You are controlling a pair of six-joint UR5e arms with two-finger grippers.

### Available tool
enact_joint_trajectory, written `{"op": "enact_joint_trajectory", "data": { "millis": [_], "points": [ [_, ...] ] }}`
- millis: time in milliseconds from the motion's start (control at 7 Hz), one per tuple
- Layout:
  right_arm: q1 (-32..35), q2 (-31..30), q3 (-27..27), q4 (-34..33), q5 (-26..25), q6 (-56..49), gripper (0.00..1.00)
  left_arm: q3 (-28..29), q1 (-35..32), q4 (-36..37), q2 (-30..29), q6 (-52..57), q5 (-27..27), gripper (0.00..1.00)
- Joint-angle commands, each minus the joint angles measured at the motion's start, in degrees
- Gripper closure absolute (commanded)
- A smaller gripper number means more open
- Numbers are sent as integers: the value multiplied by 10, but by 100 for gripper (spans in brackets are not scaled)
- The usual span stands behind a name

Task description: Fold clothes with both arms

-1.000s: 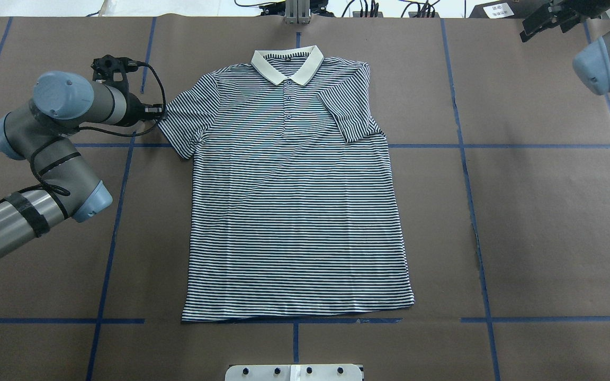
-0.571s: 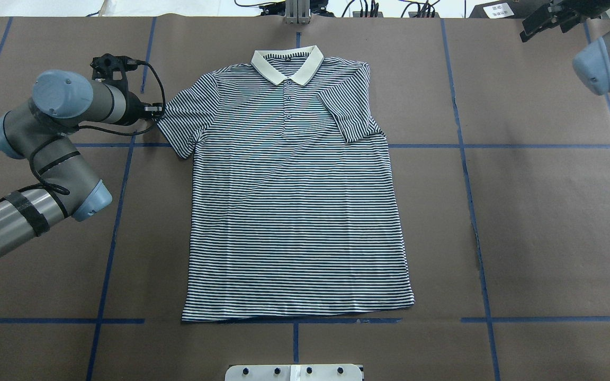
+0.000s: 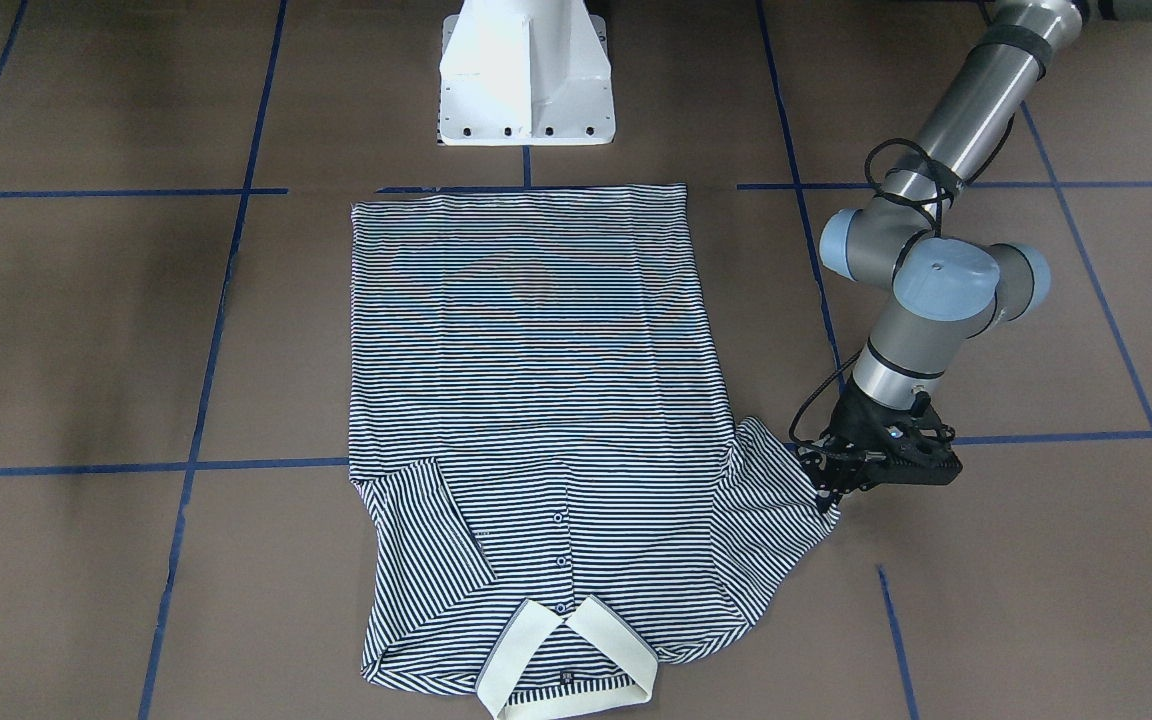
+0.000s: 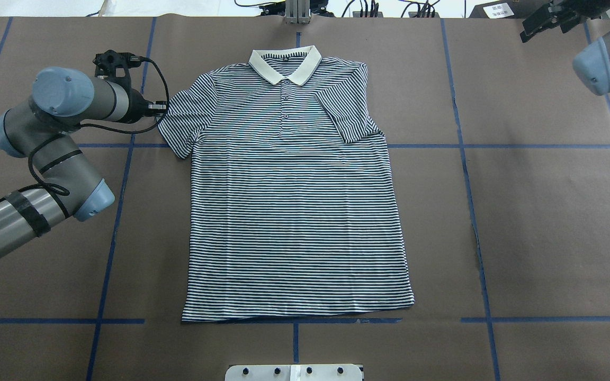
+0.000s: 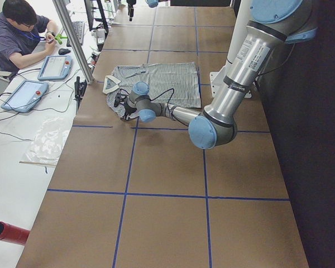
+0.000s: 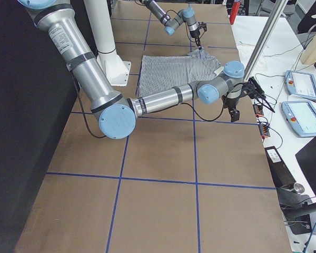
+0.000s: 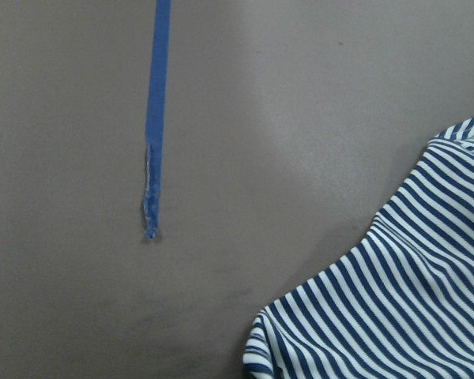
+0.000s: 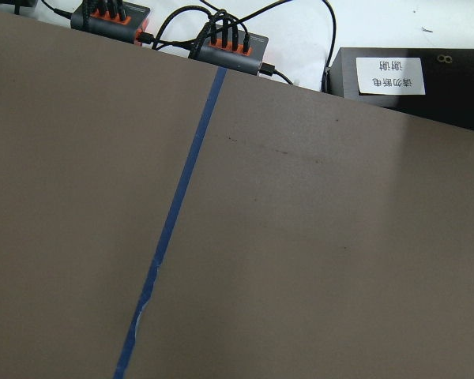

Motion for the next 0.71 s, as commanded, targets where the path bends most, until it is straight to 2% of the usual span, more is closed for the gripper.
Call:
{"op": "enact_joint_trajectory", "data": {
  "millis": [0, 286, 571],
  "points": [
    [0, -1, 0, 0, 0, 1, 0, -49, 2, 137, -46, -10, 1, 94],
    [0, -6, 0, 1, -1, 1, 0, -36, 18, 253, -133, -56, 20, 94],
    [-1, -6, 0, 1, -2, 2, 0, 51, 37, 269, -207, -87, 37, 90]
  ]
}}
